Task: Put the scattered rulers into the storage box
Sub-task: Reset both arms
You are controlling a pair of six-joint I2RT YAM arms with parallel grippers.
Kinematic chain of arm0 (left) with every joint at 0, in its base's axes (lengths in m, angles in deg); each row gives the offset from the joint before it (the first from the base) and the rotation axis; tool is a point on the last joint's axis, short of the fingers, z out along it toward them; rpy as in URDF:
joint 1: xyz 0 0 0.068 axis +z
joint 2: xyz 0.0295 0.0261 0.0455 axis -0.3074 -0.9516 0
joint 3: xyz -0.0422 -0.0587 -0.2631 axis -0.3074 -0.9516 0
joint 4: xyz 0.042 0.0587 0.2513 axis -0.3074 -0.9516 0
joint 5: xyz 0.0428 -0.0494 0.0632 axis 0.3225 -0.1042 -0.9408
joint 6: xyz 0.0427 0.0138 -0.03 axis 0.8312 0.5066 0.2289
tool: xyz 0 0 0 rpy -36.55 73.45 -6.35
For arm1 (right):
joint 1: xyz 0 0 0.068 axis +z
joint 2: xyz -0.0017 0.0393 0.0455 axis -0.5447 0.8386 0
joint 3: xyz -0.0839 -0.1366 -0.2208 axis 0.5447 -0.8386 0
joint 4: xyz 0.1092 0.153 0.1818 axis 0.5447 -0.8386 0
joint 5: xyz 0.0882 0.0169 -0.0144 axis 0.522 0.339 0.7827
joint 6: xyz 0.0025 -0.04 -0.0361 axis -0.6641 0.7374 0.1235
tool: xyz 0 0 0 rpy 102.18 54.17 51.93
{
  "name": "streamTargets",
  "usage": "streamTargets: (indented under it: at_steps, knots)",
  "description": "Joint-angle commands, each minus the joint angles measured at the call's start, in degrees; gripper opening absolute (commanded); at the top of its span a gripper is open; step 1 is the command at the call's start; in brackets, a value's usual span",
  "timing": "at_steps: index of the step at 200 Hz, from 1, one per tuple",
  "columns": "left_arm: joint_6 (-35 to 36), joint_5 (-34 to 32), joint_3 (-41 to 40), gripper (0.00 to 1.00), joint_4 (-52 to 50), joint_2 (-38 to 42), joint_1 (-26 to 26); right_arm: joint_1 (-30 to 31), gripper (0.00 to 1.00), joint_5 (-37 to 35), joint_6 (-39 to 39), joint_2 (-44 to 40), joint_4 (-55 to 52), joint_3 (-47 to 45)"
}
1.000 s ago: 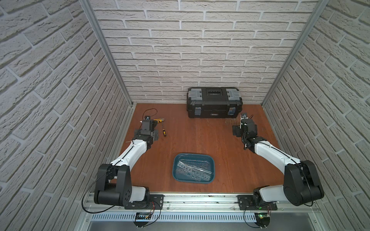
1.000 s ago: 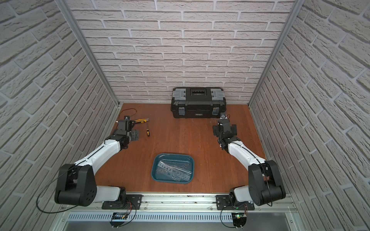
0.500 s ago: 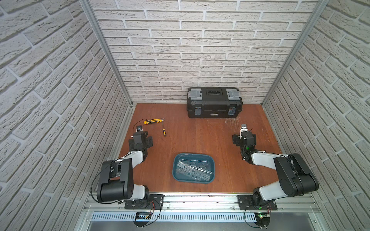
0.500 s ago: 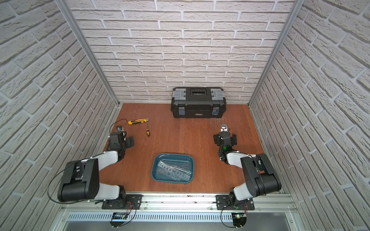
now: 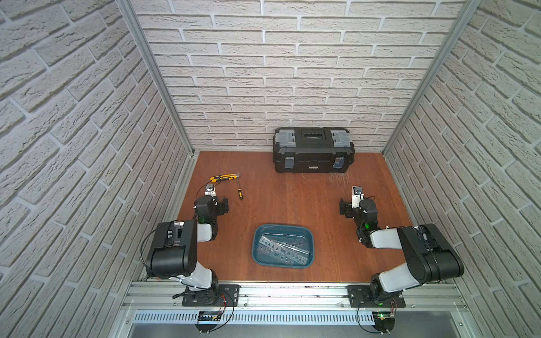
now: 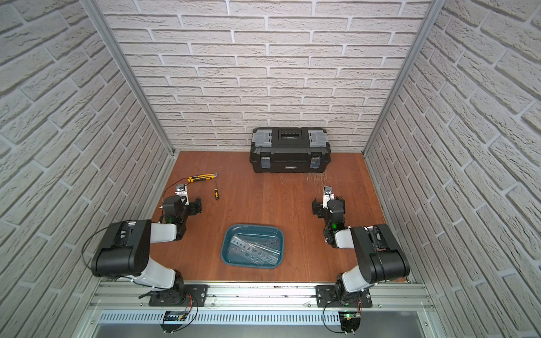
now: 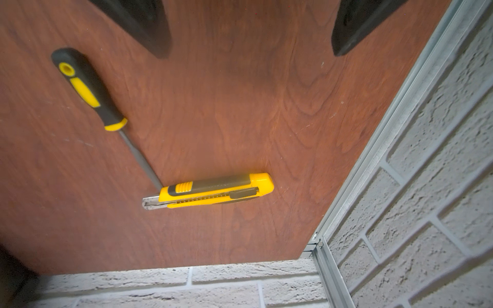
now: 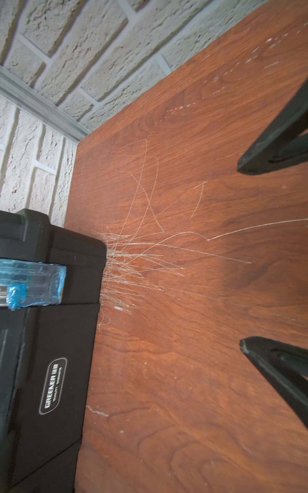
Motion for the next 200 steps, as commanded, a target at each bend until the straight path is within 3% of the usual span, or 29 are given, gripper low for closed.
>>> streamTargets:
  at_steps: [1, 200]
  knots:
    - [1.0, 0.8, -0.3, 0.98, 5.1, -0.5, -0.2, -2.0, 0.99, 1.8, -2.3, 0.4, -0.1, 3.0]
    - [1.1, 0.9, -0.6, 0.98, 5.7, -0.5, -0.2, -3.0, 0.99, 3.7, -2.8, 0.0, -0.4, 3.0]
